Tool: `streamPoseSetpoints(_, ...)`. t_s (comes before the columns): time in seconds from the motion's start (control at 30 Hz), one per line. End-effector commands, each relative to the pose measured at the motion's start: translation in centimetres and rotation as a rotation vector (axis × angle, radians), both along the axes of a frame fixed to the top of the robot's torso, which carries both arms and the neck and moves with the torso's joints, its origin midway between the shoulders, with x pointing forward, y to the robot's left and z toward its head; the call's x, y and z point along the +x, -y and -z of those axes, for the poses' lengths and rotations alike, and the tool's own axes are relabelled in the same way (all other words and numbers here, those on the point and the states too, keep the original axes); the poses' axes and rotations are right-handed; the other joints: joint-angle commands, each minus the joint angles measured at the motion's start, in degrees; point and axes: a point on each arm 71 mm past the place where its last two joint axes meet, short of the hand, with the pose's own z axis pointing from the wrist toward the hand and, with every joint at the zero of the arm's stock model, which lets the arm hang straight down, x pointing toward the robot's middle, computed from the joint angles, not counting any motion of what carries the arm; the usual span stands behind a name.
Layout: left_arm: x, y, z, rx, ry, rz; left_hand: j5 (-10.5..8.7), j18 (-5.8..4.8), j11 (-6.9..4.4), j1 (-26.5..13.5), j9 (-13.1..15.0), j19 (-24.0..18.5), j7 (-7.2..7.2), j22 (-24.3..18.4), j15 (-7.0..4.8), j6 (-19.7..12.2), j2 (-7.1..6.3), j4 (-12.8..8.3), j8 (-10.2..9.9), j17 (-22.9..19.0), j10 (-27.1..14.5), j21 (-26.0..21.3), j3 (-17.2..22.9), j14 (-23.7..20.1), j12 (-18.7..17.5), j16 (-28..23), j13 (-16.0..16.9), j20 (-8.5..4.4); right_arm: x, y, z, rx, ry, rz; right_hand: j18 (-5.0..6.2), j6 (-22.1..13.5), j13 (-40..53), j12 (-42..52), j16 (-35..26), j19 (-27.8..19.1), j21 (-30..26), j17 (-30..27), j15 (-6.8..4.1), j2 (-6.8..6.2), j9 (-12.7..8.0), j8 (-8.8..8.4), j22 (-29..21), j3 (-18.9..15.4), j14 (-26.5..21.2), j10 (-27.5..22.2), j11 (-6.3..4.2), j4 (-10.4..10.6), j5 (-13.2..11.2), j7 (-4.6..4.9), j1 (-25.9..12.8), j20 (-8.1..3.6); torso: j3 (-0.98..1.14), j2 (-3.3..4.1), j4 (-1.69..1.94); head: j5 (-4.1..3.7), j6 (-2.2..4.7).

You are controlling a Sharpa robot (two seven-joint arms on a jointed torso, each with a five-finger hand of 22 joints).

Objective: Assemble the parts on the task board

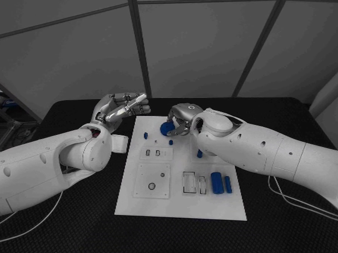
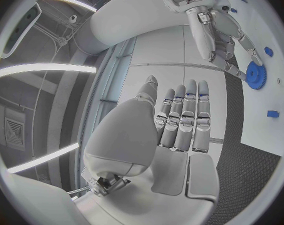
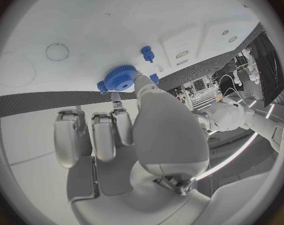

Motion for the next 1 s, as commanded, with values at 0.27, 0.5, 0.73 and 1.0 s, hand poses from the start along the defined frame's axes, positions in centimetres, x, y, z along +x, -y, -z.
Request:
streamPoseSetpoints(0.27, 0.0, 0.0, -0.2, 0.002, 0.007, 0.008, -0.37, -1.76, 0.33, 0.2, -0.1, 0.1, 0.18, -0.1, 0.03, 0.1, 0.61, -0.4, -0.4, 0.1, -0.3, 0.3, 0.1, 0.4, -0.4, -0.1, -0.1, -0.1, -0.1, 0.5, 0.0, 0.032, -0.04, -0.006, -0.44, 0.6, 5.8, 0.5, 0.0, 0.6, -0.1, 11.3, 0.39, 0.88, 0.4, 0.02, 7.6, 0.1, 5.2, 0.3, 0.16, 2.4, 0.5, -0.2, -3.1, 0.61, 0.08, -0.01, -0.13, 0.1, 0.3)
streamPoseSetpoints(0.5, 0.0, -0.1, -0.2, 0.003, 0.007, 0.003, -0.37, -1.77, 0.4, 0.2, -0.1, 0.1, 0.21, -0.1, 0.06, -0.1, 0.57, -0.5, -0.5, 0.1, -0.5, 0.3, 0.0, 0.4, -0.5, -0.2, -0.1, -0.09, 0.1, 1.2, 0.4, 0.051, -0.105, 0.006, -0.46, 0.1, 6.4, 1.0, 0.1, 0.6, -0.1, 11.6, 0.5, 2.23, 0.3, -0.44, 7.7, -1.0, 5.2, 0.6, 0.33, 4.2, 1.8, -0.04, -11.6, 0.66, 0.08, -0.02, -0.03, -0.08, 0.15)
streamPoseSetpoints(0.73, 0.1, -0.1, -0.1, 0.004, 0.006, 0.001, -0.37, -1.77, 0.41, 0.2, -0.1, 0.1, 0.21, -0.1, 0.08, -0.2, 0.55, -0.5, -0.5, 0.1, -0.6, 0.3, 0.0, 0.4, -0.5, -0.2, -0.1, -0.08, 0.2, 1.5, 0.6, 0.058, -0.133, 0.019, -0.49, 0.0, 6.7, 1.4, 0.2, 0.8, 0.0, 11.8, 0.51, 3.19, 0.3, -0.37, 7.9, -2.3, 5.3, 0.7, 0.34, 3.9, 6.5, -0.04, -13.0, 0.69, 0.03, 0.01, 0.0, -0.08, -0.08)
streamPoseSetpoints(1.0, 0.1, -0.2, -0.1, 0.005, 0.006, 0.0, -0.37, -1.77, 0.44, 0.2, -0.1, 0.1, 0.23, -0.1, 0.09, -0.3, 0.55, -0.6, -0.5, 0.1, -0.7, 0.3, 0.0, 0.4, -0.5, -0.2, -0.1, -0.08, 0.2, 2.6, 0.1, 0.095, -0.086, 0.047, -0.55, 0.2, 6.9, 1.6, 0.3, 0.9, 0.1, 11.9, 0.51, 3.56, 0.4, -0.32, 8.2, -2.8, 5.3, 0.9, 0.33, 3.1, 8.0, -0.04, -11.8, 0.69, 0.07, -0.01, -0.06, -0.13, -0.07)
